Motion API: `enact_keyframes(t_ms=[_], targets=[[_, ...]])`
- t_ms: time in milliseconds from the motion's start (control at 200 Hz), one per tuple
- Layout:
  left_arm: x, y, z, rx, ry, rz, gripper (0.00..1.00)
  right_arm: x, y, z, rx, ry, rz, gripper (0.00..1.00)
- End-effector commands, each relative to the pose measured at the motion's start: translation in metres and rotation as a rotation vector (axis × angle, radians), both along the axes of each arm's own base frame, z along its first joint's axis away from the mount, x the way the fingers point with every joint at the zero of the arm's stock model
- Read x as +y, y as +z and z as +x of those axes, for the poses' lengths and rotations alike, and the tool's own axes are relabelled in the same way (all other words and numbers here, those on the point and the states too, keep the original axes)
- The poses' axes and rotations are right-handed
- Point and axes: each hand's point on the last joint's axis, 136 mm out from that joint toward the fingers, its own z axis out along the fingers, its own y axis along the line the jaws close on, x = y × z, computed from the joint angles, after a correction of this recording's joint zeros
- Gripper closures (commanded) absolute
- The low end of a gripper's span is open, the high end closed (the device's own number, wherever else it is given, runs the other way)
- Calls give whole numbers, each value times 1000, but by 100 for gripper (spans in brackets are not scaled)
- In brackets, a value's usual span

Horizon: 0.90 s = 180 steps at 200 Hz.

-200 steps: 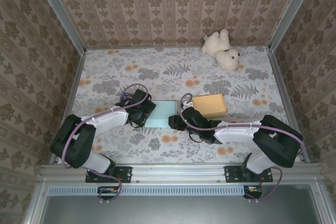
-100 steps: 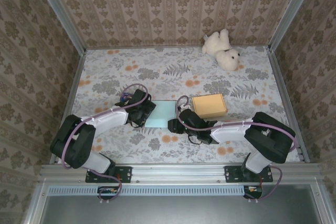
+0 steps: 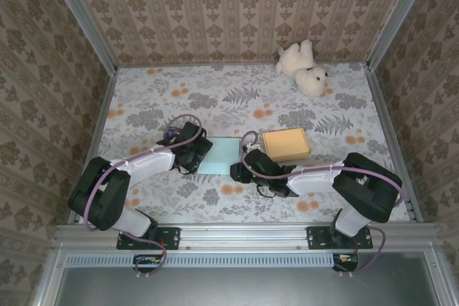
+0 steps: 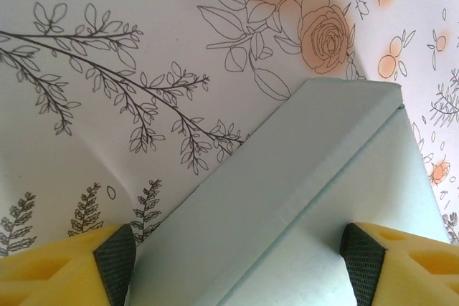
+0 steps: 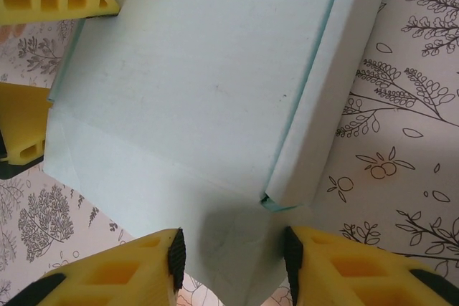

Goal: Fold the paper box

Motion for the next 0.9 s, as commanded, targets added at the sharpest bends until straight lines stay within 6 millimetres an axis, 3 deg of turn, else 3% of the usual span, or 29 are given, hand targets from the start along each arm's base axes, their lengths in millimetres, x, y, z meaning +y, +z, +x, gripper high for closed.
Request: enact_keyframes(t_ms=[0, 445, 895], targets=[[36, -40, -49, 211, 1, 143, 22, 12, 2, -8, 9, 32, 52, 57], [37, -41, -50, 213, 4, 143, 22, 23, 9, -14, 26, 69, 117, 59], [37, -41, -50, 212, 3, 142, 23, 5, -9, -4, -55, 26, -29, 60]])
